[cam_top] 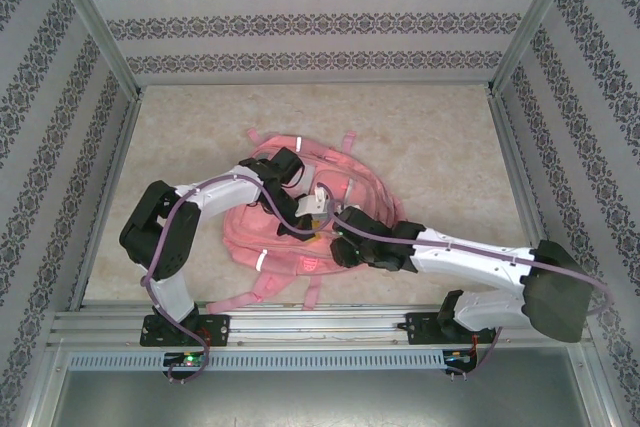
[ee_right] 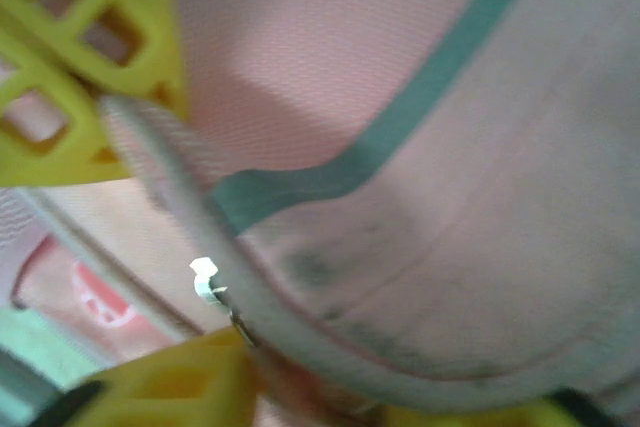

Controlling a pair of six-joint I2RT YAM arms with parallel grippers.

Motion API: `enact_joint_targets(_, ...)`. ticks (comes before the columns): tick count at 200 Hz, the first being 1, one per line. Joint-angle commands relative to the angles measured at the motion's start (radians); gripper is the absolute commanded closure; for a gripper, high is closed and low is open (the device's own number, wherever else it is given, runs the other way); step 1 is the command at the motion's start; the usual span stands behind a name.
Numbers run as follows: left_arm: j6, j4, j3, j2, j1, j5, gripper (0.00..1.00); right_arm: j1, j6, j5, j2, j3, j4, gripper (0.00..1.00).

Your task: Pack books, pencil case, and school supplies into a backpack

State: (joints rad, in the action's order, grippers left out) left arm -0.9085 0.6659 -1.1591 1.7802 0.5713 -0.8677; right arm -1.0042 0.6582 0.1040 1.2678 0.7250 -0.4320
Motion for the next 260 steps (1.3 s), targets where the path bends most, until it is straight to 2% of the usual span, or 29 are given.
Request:
enact_joint_targets(1, 0.000, 0.023, -0.011, 0.002, -0.005, -0.057, 1.00, -0.018, 0.069, 0.092, 0.036, 0.052, 0.022, 0.98)
enact_joint_targets(37, -0.060, -0.009, 0.021, -0.042, -0.015, 0.007, 1.00, 0.007, 0.133, 0.033, -0.015, 0.049, -0.090, 1.00)
enact_joint_targets(66, -0.138, -0.074, 0.070, -0.084, -0.041, 0.043, 1.00, 0.133, 0.064, -0.040, -0.090, -0.021, -0.143, 1.00)
enact_joint_targets(93, -0.200, -0.152, 0.119, -0.119, -0.082, 0.071, 1.00, 0.292, -0.004, -0.135, -0.137, -0.072, -0.137, 1.00)
enact_joint_targets(117, -0.250, -0.220, 0.166, -0.167, -0.099, 0.098, 1.00, 0.359, -0.093, -0.208, -0.140, -0.085, -0.112, 1.00)
enact_joint_targets(152, -0.221, -0.328, 0.206, -0.210, -0.150, 0.049, 1.00, 0.359, -0.155, -0.206, -0.127, -0.076, -0.117, 1.00)
enact_joint_targets(170, -0.215, -0.319, 0.200, -0.199, -0.152, 0.056, 1.00, 0.352, -0.174, -0.228, -0.135, -0.076, -0.110, 1.00)
enact_joint_targets(200, -0.230, -0.328, 0.208, -0.192, -0.162, 0.106, 1.00, 0.345, -0.185, -0.194, -0.146, -0.074, -0.117, 1.00)
enact_joint_targets(220, -0.262, -0.357, 0.222, -0.209, -0.209, 0.036, 1.00, 0.334, -0.224, -0.244, -0.139, -0.069, -0.113, 1.00)
enact_joint_targets(242, -0.156, -0.519, 0.257, -0.224, -0.264, 0.012, 0.96, 0.242, -0.263, -0.260, -0.138, -0.045, -0.104, 1.00)
enact_joint_targets(260, -0.081, -0.613, 0.249, -0.203, -0.299, 0.009, 0.90, 0.158, -0.232, -0.289, -0.117, -0.017, -0.049, 1.00)
